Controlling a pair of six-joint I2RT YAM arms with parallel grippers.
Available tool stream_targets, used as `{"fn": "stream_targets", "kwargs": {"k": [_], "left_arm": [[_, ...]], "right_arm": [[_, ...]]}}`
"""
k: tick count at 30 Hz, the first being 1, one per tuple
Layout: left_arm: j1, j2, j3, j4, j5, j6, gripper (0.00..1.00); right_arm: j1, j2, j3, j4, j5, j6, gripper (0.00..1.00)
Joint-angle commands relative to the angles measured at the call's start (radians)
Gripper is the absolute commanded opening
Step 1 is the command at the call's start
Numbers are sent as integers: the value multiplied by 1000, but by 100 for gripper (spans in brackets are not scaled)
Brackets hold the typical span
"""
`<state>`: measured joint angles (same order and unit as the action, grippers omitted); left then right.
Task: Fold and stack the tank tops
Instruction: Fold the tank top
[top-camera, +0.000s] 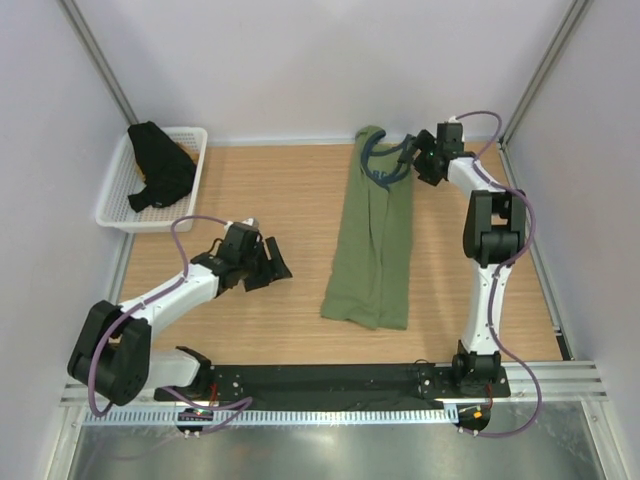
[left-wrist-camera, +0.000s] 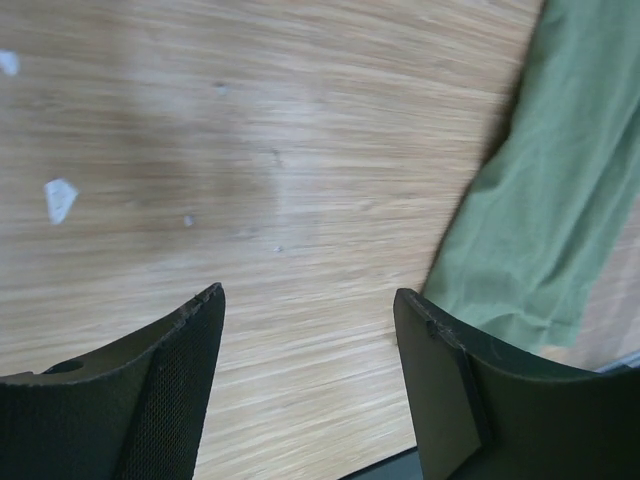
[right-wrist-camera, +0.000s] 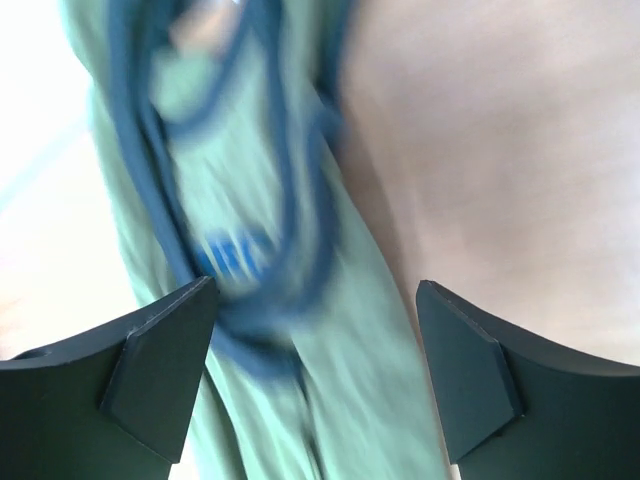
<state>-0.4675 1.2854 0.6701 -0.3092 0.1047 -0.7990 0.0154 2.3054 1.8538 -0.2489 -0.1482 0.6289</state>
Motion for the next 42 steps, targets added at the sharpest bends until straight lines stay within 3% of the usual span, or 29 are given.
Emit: {"fn": "stream_targets", "kwargs": {"k": [1,4,7,8,11,15,21,27,28,29,33,37,42], "left_arm": [[-22,3,10,114,82,12,69],[-87,23,6,140,63,-6,69],[-135,61,14,179,50,-43,68],[-169,74,20,188,47,-51,68],[-230,124,48,206,21,-72,67],[-278,195,66,255,18,-103,66],[-316,270,82,300,21,-135,59],[-345,331,118,302,13,-138,57],[-350,347,135,302,16,-137,55],[-353,374,143,302,20,-135,47],[-365,423,157,303,24,-141,25],[-370,419,126,305,18,-147,0],[-370,330,18,343,-45,-180,0]], "right_arm": [[-3,-196,-137,-70,35,-61,87],[-2,-357,-336,-75,30,-64,84],[-3,-526,-572,-24,-22,-49,72],[-2,-591,-678,-17,-24,-52,64],[-3,-670,-824,-6,2,-83,64],[-3,-695,-890,-13,-14,-110,67],[1,-661,-935,39,-65,-109,66],[41,-594,-862,13,-34,-129,63],[47,-578,-846,5,-4,-132,63],[50,-551,-814,-3,10,-133,61],[78,-491,-756,-32,67,-133,49],[127,-440,-710,-62,124,-143,24],[196,-409,-662,-84,127,-143,14]]}}
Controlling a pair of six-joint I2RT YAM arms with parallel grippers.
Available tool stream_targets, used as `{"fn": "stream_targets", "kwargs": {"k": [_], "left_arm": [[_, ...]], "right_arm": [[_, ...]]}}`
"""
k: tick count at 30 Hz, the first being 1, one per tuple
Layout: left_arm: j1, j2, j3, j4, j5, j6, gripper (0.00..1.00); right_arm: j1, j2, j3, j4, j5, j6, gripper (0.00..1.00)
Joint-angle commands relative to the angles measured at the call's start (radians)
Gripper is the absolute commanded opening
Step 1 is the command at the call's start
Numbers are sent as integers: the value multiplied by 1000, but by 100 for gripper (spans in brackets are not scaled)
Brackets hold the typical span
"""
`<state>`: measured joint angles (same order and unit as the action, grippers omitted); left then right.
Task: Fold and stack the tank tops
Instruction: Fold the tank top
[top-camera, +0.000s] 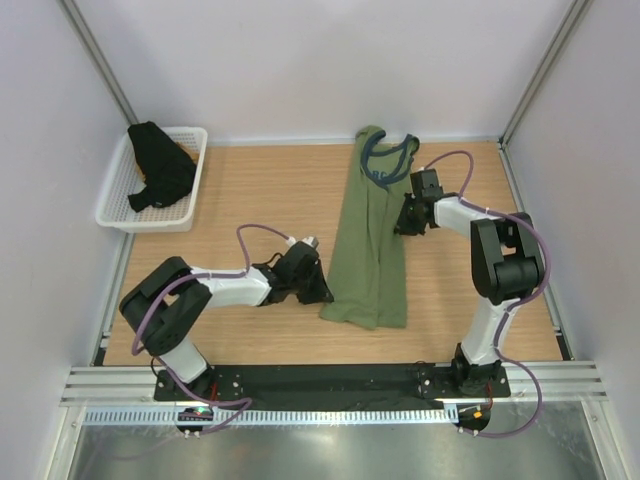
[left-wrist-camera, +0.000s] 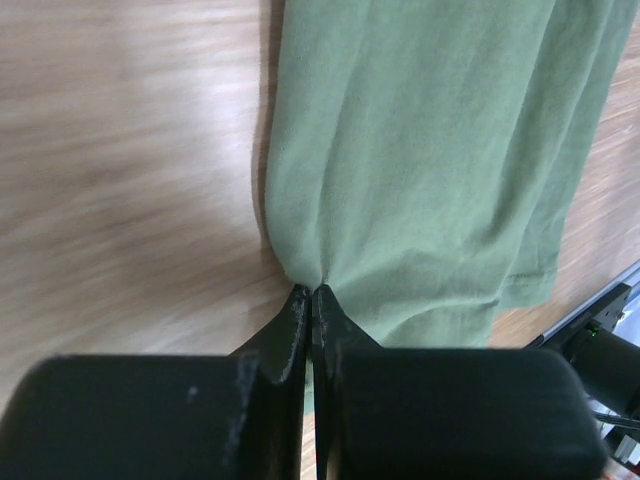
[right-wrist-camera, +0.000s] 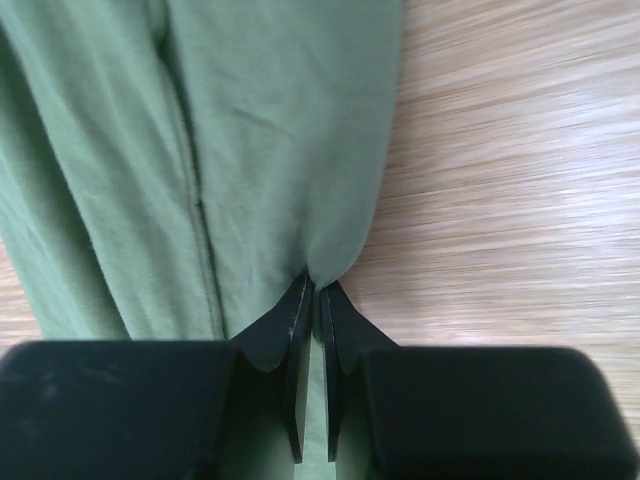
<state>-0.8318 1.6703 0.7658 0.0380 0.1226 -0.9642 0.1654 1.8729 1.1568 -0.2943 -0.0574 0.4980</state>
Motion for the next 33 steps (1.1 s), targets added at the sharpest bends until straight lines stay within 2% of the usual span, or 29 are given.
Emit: {"fn": "stream_targets", "kwargs": {"k": [1,6,8,9,10,11,13,15,16,20,25,27,33], "left_arm": [[-6,-93,-97,-3,-75,-30,0],[-19,-182,-213,29,-100,-73,0],[-55,-178,-223,34,-103,-88,0],[-65,-173,-226,37,-103,-93,0],[-84,-169,-229,43,-107,-99,3],[-89,-164,-232,62,-107,-103,5],[-93,-167,-249,71,-113,-116,14],[-93,-197,-278,91,-115,-122,21],[-95,-214,-290,102,-142,-126,31],[-110,-283,-348,154,-182,-140,48],[-145,-259,-346,168,-198,-133,50],[-156,-238,-333,172,-196,-127,50],[-158,-210,-355,226,-190,-117,50]], "right_arm": [[60,26,43,-45,37,-10,13],[135,5,44,-54,37,2,14],[135,-38,0,-48,45,10,20],[135,-56,-17,-48,53,14,28],[135,-73,-31,-52,94,20,49],[137,-114,-63,-58,102,22,58],[138,-168,-107,-66,99,20,65],[144,-278,-193,-71,106,20,66],[152,-325,-222,-72,108,19,67],[172,-515,-383,-117,81,68,64],[235,-737,-528,-193,70,158,55],[284,-779,-580,-236,77,213,53],[426,-932,-689,-318,132,335,53]]}}
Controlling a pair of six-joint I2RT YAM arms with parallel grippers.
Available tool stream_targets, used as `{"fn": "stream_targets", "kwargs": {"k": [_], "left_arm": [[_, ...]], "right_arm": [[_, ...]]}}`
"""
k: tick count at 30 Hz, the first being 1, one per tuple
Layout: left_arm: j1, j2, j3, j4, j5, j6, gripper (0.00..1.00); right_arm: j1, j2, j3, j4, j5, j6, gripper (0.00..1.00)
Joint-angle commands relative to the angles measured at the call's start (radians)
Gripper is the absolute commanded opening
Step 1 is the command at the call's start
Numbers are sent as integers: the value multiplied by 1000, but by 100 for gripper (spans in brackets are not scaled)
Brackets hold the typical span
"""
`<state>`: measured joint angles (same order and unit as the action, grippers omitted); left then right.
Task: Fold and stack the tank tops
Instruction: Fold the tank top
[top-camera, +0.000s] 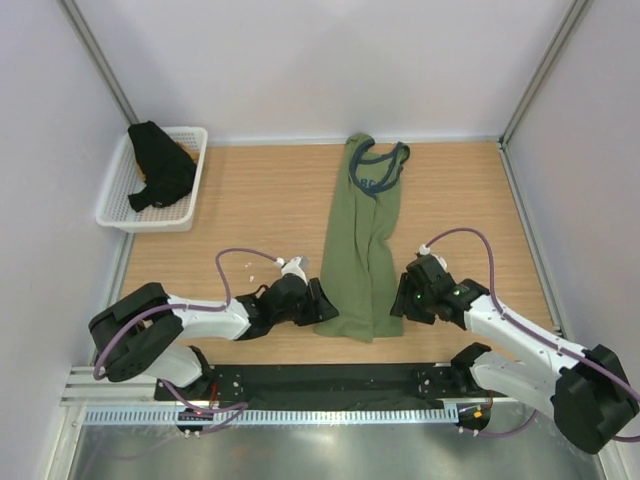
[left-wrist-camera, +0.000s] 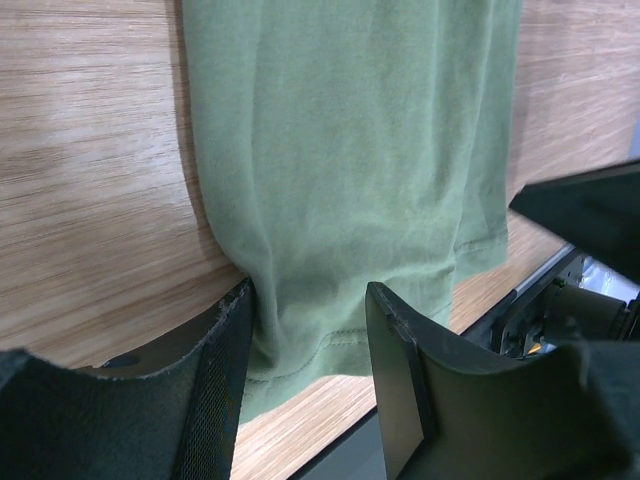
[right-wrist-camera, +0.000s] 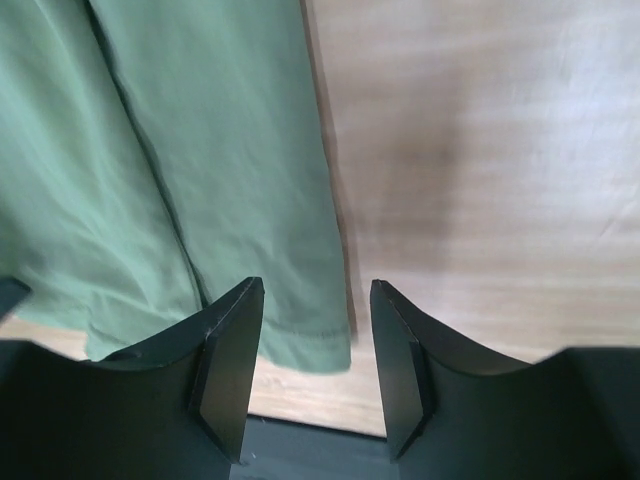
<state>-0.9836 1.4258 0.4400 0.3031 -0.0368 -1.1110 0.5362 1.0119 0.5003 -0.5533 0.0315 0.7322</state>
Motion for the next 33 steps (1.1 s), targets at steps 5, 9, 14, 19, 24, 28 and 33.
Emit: {"fn": "stream_targets", "kwargs": {"k": [5,9,14,19,24,28,33], "left_arm": [[-6,39,-43,-13,-31,27,51],[-7,13,-70,-9,-38,16,51],[-39,-63,-124,-59,-72,-53,53],[-82,-139,-119,-203,-133,-78,54],[-121,-146,-115,-228,-150,-89,50],[-142,-131,-98,-243,-153,-93,42],[-152,-120,-84,-249,-169,-92,27]], "right_arm": [[102,-136,-100,-85,76,153,54],[110,-137,-141,-40,18,159,41],[134,-141,-135,-42,7,153,29],[137,-142,-97,-89,21,136,3],[140,-187,-91,-112,16,142,2],[142,-193,-91,-119,15,150,2],[146,-199,-88,-123,11,153,1]]}}
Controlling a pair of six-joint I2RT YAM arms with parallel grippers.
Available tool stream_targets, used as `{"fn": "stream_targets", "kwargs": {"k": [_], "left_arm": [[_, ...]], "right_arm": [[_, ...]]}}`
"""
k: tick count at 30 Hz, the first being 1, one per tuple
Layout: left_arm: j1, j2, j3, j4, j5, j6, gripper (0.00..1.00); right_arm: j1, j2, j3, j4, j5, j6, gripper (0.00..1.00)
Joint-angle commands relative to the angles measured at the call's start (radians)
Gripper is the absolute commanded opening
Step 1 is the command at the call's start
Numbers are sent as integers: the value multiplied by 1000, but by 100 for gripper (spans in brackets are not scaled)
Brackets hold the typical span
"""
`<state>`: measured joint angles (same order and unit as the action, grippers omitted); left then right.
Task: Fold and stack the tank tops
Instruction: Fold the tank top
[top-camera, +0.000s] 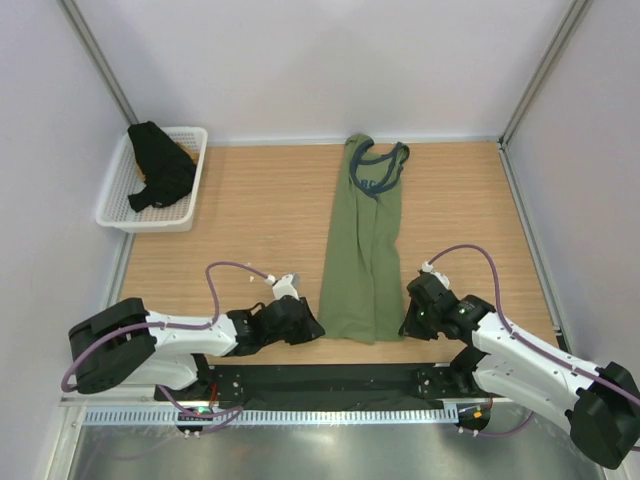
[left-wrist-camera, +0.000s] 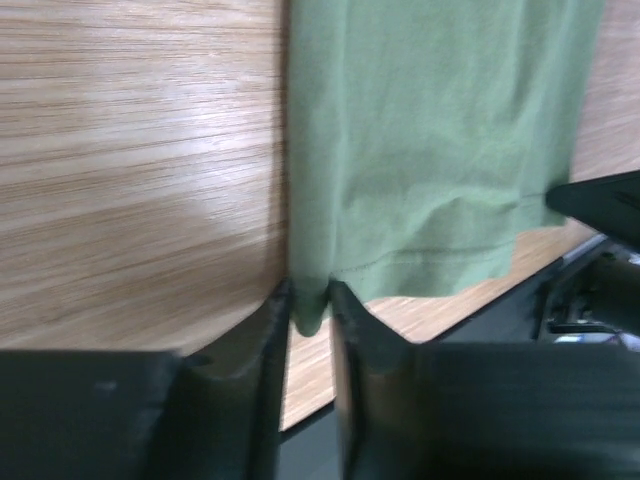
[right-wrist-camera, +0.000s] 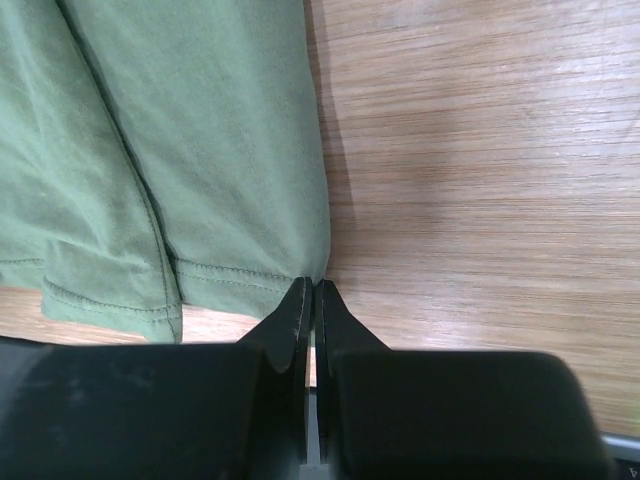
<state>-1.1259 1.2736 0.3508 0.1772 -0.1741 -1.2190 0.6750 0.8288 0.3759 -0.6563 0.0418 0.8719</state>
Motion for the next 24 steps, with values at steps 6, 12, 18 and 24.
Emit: {"fn": "stream_targets", "kwargs": {"k": [6,12,18,24], "left_arm": [[-11,-25,48,-206,-24,42,0],[-11,-203,96,-344,2,59,0],[-11,-258,169,-459,-24,88,0],[14,-232,289,-541,-58,145,1]], "right_arm": [[14,-49,101,-123,44,-8,1],[14,-132,196,-244,58,-11,1],[14,-145,236,-262,67,-14,1],[14,-88,357,-298,190,-40,1]]}}
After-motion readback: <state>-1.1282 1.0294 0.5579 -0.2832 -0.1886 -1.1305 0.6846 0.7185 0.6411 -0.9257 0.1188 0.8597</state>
